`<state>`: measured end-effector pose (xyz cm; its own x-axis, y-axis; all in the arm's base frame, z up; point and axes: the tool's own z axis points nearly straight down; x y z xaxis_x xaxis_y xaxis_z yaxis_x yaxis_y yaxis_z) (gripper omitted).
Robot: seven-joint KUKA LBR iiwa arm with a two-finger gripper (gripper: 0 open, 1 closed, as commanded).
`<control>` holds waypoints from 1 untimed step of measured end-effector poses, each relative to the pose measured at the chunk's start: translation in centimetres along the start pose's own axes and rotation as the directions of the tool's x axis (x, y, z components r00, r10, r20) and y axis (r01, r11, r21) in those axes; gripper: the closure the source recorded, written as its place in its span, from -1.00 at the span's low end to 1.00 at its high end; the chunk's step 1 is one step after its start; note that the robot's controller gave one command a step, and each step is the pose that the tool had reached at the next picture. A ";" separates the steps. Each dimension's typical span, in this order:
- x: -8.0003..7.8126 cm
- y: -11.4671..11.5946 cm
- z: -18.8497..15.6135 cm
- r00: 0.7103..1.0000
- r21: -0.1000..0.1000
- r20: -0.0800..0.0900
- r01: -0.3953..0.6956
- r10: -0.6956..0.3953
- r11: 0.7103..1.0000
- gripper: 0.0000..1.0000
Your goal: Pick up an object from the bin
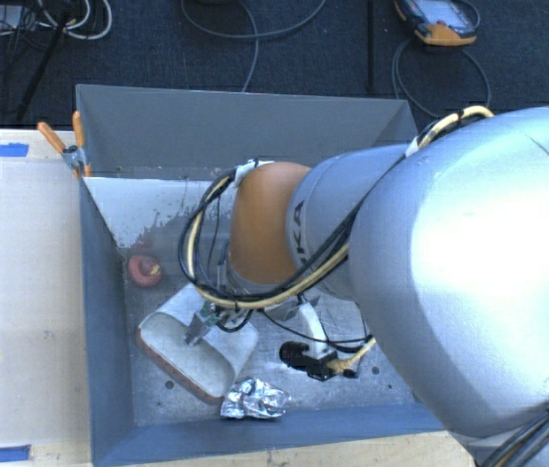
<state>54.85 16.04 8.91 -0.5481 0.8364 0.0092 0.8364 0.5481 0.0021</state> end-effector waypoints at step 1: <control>0.0 0.0 -3.5 1.000 0.003 0.009 0.004 -0.004 1.000 1.00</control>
Offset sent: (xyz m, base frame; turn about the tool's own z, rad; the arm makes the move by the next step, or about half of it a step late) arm -0.0001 0.0001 0.0347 0.0000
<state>54.85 16.04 12.46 -0.5514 0.8343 0.0005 0.8343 0.5514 -0.0008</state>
